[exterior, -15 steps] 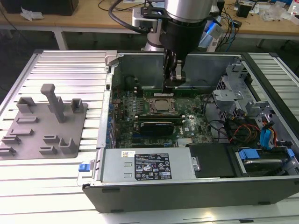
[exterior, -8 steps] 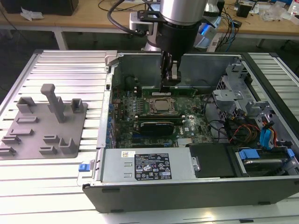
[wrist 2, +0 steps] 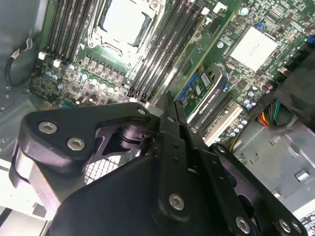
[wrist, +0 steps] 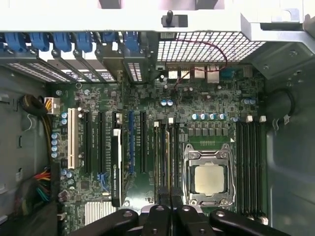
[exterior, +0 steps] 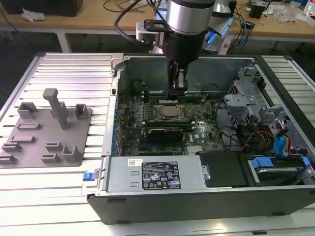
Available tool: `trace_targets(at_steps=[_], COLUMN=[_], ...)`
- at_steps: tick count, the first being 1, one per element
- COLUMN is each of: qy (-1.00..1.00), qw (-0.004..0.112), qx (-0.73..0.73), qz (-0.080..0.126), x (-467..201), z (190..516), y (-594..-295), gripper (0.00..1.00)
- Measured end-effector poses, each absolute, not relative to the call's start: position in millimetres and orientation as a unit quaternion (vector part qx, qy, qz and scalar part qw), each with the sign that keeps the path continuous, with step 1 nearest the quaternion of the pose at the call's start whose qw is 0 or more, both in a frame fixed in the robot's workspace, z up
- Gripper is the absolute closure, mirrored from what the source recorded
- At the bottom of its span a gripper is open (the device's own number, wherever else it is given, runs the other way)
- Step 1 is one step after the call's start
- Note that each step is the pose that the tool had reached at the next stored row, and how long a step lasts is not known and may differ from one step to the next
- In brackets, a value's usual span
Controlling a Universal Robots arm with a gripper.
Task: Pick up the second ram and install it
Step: 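Pick up the second ram and move it above second insertion slot, then insert the second ram into the second slot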
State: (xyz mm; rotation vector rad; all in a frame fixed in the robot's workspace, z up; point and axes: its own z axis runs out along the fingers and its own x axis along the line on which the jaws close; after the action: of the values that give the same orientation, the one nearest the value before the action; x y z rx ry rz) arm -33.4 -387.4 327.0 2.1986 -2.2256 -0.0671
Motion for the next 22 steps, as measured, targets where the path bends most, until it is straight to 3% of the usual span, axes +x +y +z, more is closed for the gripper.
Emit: trace_targets(at_steps=[22], qy=[-0.711], qw=[0.006], qx=[0.703], qz=[-0.021], x=[-33.6], z=[322.2], y=[-383.3], gripper=[0.91])
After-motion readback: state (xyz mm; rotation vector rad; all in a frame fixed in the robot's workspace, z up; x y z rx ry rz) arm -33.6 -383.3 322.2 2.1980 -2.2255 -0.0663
